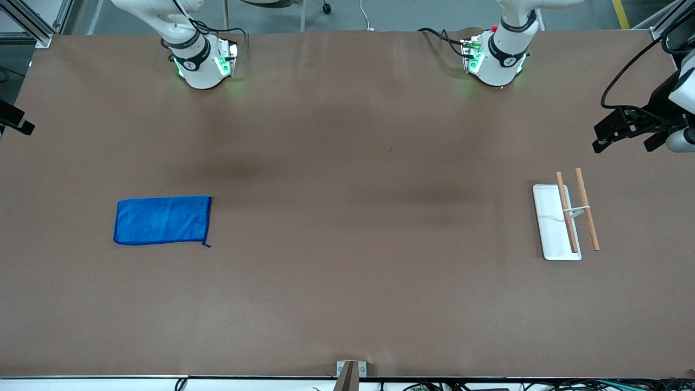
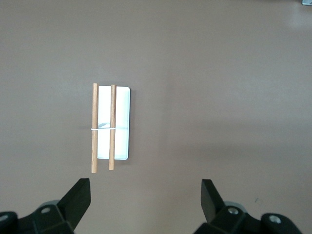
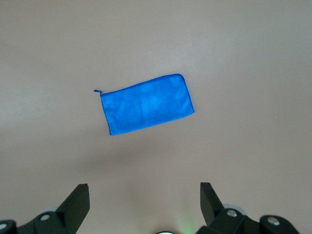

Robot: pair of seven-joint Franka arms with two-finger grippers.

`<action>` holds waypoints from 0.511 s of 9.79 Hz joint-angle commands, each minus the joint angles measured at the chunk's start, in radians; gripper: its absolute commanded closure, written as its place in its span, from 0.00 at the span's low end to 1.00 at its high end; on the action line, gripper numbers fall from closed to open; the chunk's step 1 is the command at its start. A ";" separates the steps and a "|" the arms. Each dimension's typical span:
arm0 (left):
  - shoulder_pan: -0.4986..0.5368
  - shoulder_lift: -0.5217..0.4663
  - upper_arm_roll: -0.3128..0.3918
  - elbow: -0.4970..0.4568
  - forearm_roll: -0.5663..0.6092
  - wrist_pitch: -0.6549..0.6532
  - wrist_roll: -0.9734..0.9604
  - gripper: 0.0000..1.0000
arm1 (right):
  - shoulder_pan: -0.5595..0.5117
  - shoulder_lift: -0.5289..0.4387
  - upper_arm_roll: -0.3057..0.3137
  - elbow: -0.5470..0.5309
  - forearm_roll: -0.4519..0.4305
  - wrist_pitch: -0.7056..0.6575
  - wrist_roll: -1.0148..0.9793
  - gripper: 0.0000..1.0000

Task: Right arm passes towel to left arm to hang

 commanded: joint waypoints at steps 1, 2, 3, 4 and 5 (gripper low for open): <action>0.002 0.005 -0.005 -0.022 0.020 -0.010 -0.008 0.00 | -0.003 0.005 0.004 0.013 -0.011 -0.004 0.006 0.00; 0.003 0.005 -0.005 -0.022 0.019 -0.010 -0.008 0.00 | -0.003 0.005 0.004 0.013 -0.005 -0.002 0.006 0.00; 0.003 0.005 -0.005 -0.022 0.020 -0.010 -0.008 0.00 | -0.003 0.005 0.004 0.011 0.001 -0.002 0.006 0.00; 0.003 0.006 -0.005 -0.022 0.020 -0.010 -0.008 0.00 | -0.003 0.005 0.004 0.010 0.001 -0.002 0.004 0.00; 0.003 0.008 -0.005 -0.022 0.019 -0.009 -0.008 0.00 | 0.001 0.008 0.004 0.010 0.000 -0.010 -0.003 0.00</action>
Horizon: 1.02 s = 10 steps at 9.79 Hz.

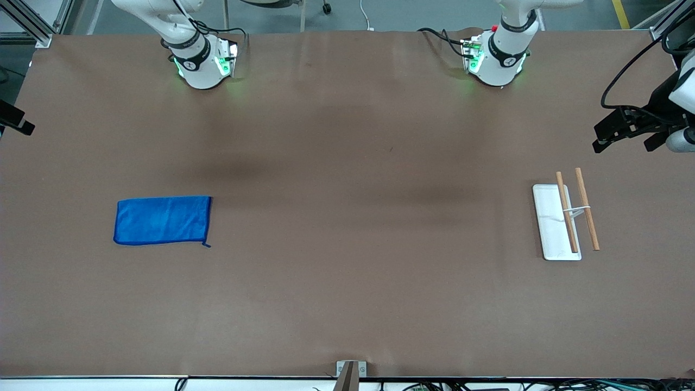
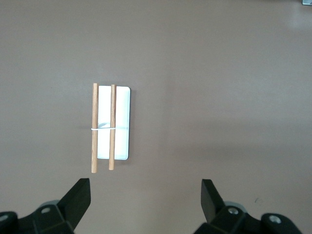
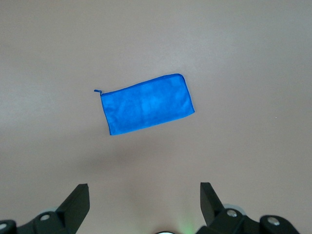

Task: Right arm passes towel to left arm to hang

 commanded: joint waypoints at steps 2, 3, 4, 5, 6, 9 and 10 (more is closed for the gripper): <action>0.003 0.009 -0.005 -0.023 0.019 -0.009 -0.007 0.00 | 0.015 0.040 0.005 -0.067 -0.005 0.023 -0.036 0.00; 0.003 0.009 -0.005 -0.024 0.019 -0.009 -0.007 0.00 | 0.018 0.069 0.005 -0.134 -0.010 0.095 -0.039 0.00; 0.003 0.009 -0.005 -0.024 0.019 -0.009 -0.007 0.00 | 0.038 0.092 0.005 -0.224 -0.016 0.197 -0.051 0.00; 0.003 0.011 -0.004 -0.024 0.020 -0.009 -0.007 0.00 | 0.052 0.123 0.005 -0.298 -0.036 0.278 -0.070 0.00; 0.003 0.011 -0.004 -0.023 0.020 -0.007 -0.007 0.00 | 0.052 0.144 0.005 -0.370 -0.042 0.376 -0.091 0.00; 0.001 0.011 -0.005 -0.026 0.020 -0.009 -0.007 0.00 | 0.038 0.195 0.005 -0.654 -0.042 0.789 -0.157 0.00; 0.001 0.012 -0.004 -0.026 0.020 -0.009 -0.007 0.00 | 0.026 0.235 0.005 -0.718 -0.042 0.921 -0.185 0.00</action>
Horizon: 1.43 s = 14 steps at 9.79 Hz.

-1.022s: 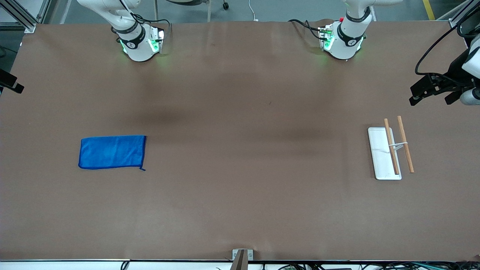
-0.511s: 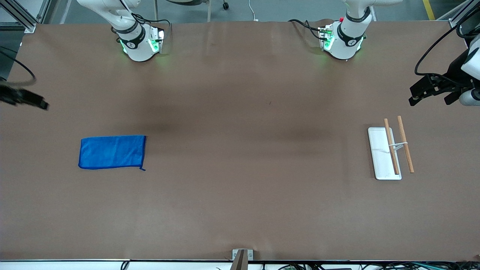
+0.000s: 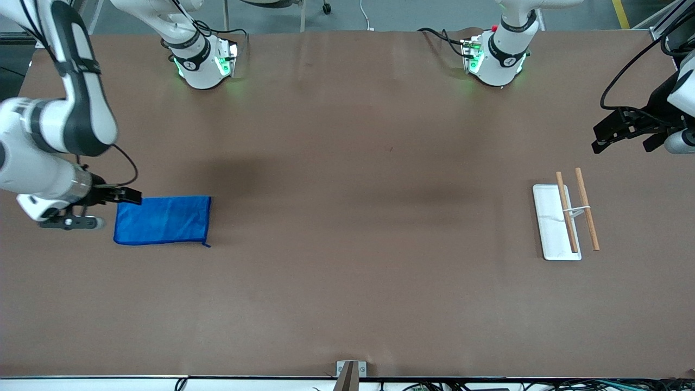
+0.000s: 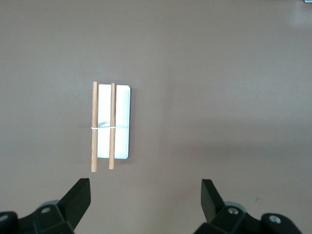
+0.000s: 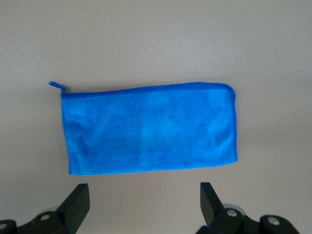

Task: Right arm passes towel to left arm to hang
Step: 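Reach the right gripper down to the blue towel's edge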

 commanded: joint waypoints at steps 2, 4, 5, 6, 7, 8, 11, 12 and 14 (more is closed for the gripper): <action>0.003 0.009 -0.004 -0.021 0.020 -0.009 -0.007 0.00 | -0.019 0.100 0.002 -0.153 -0.018 0.304 -0.035 0.00; 0.001 0.011 -0.004 -0.021 0.020 -0.009 -0.007 0.00 | -0.019 0.157 0.007 -0.168 -0.017 0.369 -0.041 0.00; 0.001 0.012 -0.004 -0.021 0.020 -0.009 -0.007 0.00 | -0.019 0.162 0.015 -0.182 -0.017 0.403 -0.041 0.00; 0.001 0.012 -0.004 -0.021 0.020 -0.009 -0.007 0.00 | -0.025 0.185 0.015 -0.179 -0.017 0.432 -0.044 0.00; 0.001 0.012 -0.004 -0.022 0.020 -0.009 -0.007 0.00 | -0.036 0.201 0.015 -0.181 -0.017 0.479 -0.070 0.00; 0.001 0.012 -0.004 -0.022 0.020 -0.009 -0.007 0.00 | -0.041 0.203 0.016 -0.181 -0.017 0.481 -0.080 0.01; 0.001 0.012 -0.004 -0.022 0.020 -0.009 -0.007 0.00 | -0.041 0.221 0.018 -0.182 -0.017 0.492 -0.083 0.32; 0.001 0.012 -0.004 -0.022 0.020 -0.009 -0.009 0.00 | -0.045 0.225 0.024 -0.182 -0.017 0.498 -0.083 0.43; 0.001 0.012 -0.004 -0.022 0.020 -0.009 -0.009 0.00 | -0.053 0.225 0.024 -0.182 -0.009 0.498 -0.081 0.87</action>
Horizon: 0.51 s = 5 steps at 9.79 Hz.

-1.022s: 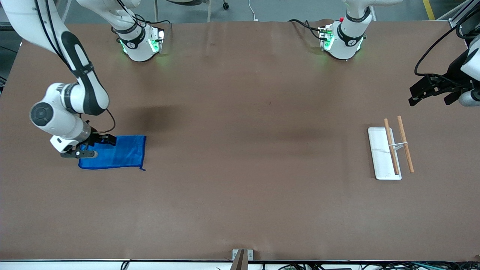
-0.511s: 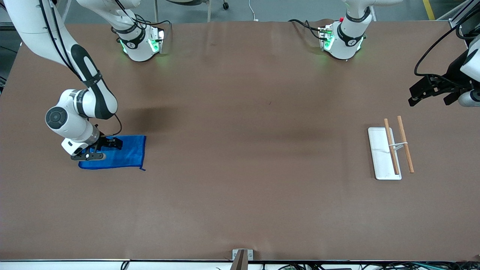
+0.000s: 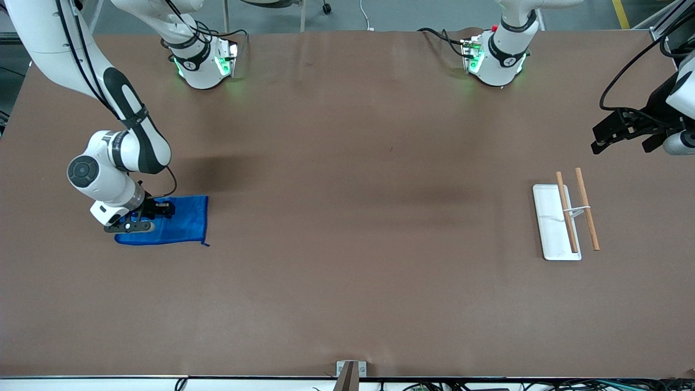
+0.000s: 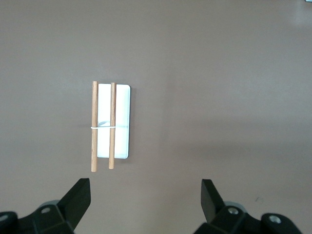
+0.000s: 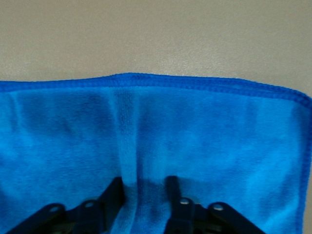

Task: Right arm passes towel to left arm to hang
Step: 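Close the right gripper on the towel edge and lift it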

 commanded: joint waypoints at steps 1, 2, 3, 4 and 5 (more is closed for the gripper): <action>0.001 0.010 -0.004 -0.021 0.020 -0.009 -0.009 0.00 | -0.025 0.005 0.017 -0.016 -0.007 0.014 0.003 0.98; 0.001 0.010 -0.004 -0.021 0.020 -0.009 -0.009 0.00 | -0.024 0.000 0.025 -0.014 -0.006 -0.001 0.007 1.00; 0.001 0.009 -0.004 -0.021 0.020 -0.010 -0.009 0.00 | -0.024 -0.012 0.028 0.000 -0.005 -0.053 0.008 1.00; -0.001 0.009 -0.004 -0.021 0.020 -0.010 -0.009 0.00 | -0.022 -0.036 0.033 0.021 -0.002 -0.120 0.008 1.00; -0.001 0.010 -0.006 -0.021 0.020 -0.010 -0.009 0.00 | -0.018 -0.055 0.034 0.055 0.014 -0.195 0.008 1.00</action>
